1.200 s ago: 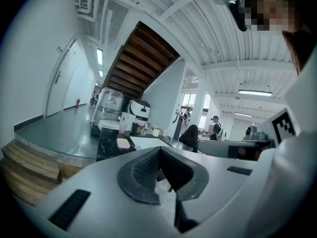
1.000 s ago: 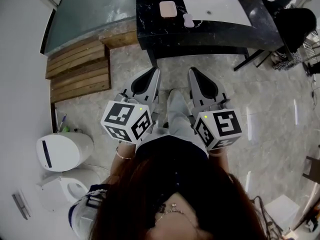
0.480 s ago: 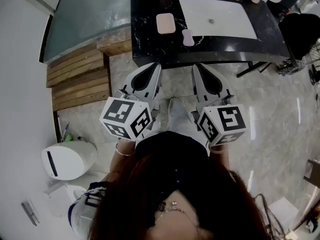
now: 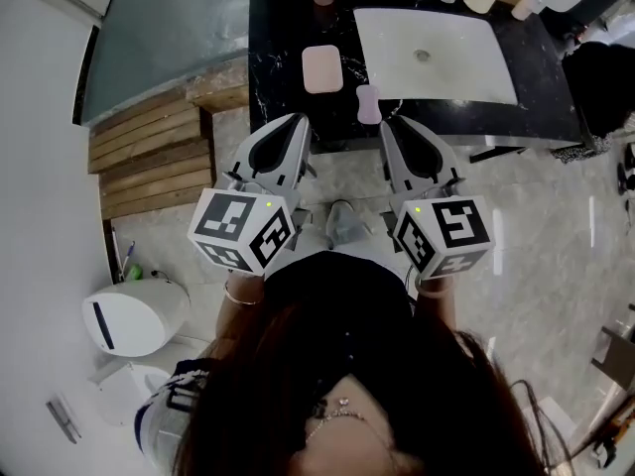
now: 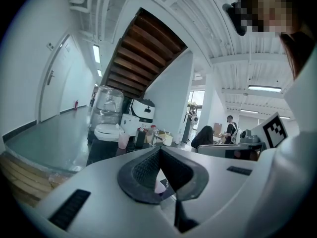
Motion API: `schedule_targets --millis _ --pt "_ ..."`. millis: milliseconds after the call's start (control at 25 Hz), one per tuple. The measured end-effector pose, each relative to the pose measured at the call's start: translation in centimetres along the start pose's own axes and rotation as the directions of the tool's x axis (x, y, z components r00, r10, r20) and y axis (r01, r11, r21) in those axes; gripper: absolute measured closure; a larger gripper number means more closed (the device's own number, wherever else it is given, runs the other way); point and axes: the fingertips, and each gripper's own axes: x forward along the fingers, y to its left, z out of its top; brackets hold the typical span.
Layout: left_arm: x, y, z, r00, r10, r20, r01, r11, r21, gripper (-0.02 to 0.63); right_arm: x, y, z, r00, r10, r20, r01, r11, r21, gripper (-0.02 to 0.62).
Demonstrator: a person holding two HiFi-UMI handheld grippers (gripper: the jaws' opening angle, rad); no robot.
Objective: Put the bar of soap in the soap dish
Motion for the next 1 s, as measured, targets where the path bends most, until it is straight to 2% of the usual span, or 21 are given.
schedule_targets --millis 280,560,1000 --pt "2.3 3.4 0.5 1.0 0.028 -0.015 -0.028 0.999 -0.033 0.611 3.9 -2.2 -0.4 0.998 -0.02 -0.06 0.02 1.0 0.008 0.537" --pt "5.6 6.5 0.8 0.998 -0.04 -0.048 0.038 0.998 -0.044 0.611 7.5 -4.5 -1.8 0.986 -0.105 -0.127 0.112 0.993 0.047 0.494" --pt "10.1 10.5 0.6 0.985 -0.123 -0.124 0.115 0.991 -0.072 0.611 12.0 -7.5 -6.3 0.934 -0.207 -0.292 0.24 0.967 0.083 0.44"
